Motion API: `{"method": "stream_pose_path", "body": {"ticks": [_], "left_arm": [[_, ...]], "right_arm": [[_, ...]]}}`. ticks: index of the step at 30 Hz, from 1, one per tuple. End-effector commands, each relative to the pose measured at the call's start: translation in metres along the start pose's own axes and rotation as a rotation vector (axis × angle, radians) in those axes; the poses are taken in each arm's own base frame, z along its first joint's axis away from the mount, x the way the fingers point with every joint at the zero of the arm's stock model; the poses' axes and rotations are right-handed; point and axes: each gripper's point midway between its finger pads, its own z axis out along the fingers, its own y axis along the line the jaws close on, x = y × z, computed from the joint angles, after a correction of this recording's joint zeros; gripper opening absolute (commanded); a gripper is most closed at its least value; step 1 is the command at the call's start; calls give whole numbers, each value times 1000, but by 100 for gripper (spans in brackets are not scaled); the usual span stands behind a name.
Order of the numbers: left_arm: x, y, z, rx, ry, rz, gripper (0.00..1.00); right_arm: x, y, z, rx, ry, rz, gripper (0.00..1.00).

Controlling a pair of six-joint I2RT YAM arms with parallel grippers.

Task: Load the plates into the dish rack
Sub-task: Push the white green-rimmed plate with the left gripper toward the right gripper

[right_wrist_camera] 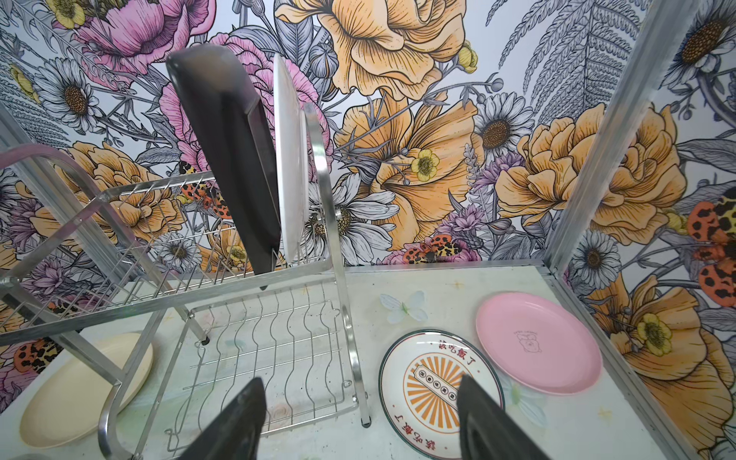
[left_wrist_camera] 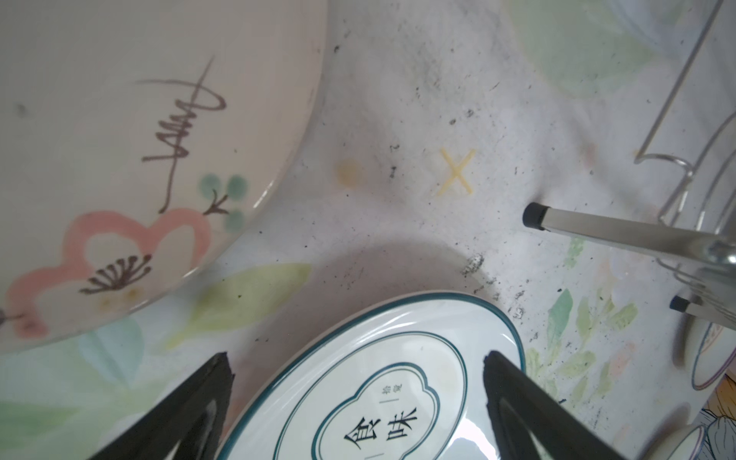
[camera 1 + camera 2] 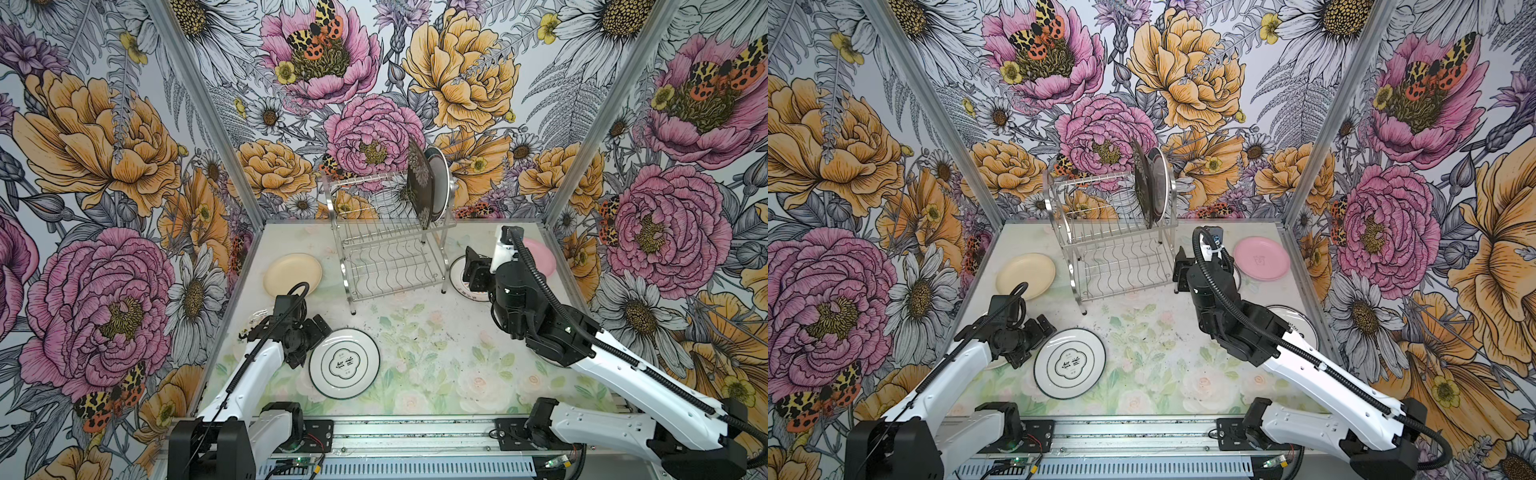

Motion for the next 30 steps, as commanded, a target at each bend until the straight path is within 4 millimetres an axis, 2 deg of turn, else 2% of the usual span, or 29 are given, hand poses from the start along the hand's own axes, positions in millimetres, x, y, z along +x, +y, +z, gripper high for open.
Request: {"method": "stream_pose_path", "body": {"ticks": [1, 8, 11, 20, 26, 30], "left_arm": [[2, 12, 4, -54, -23, -36, 99], [25, 7, 13, -52, 43, -3, 99], [36, -3, 14, -11, 69, 30, 99], [67, -59, 14, 176, 135, 187, 99], [96, -100, 22, 249, 195, 292, 99], [110, -118, 25, 288, 230, 357, 99]], "right_arm": [[2, -4, -2, -8, 11, -2, 76], [6, -7, -2, -13, 25, 4, 76], [9, -9, -2, -11, 31, 11, 76], [18, -9, 1, -20, 54, 32, 77], [21, -8, 1, -25, 66, 39, 77], [26, -7, 1, -35, 87, 43, 77]]}}
